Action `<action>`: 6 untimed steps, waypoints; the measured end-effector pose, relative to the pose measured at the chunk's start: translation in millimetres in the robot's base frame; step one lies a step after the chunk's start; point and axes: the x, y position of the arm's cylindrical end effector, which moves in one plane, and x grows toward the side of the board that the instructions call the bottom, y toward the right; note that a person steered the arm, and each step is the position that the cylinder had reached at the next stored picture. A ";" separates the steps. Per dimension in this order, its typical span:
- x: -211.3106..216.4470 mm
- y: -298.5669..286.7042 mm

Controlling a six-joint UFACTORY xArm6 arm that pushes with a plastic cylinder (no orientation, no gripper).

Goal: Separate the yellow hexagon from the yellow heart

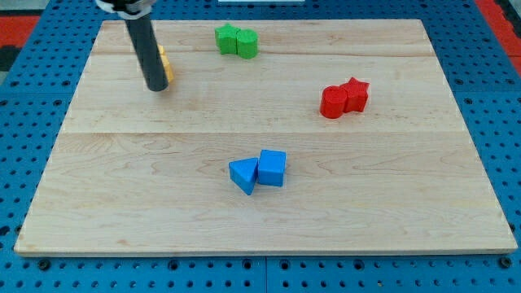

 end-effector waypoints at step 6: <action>-36.8 -2.3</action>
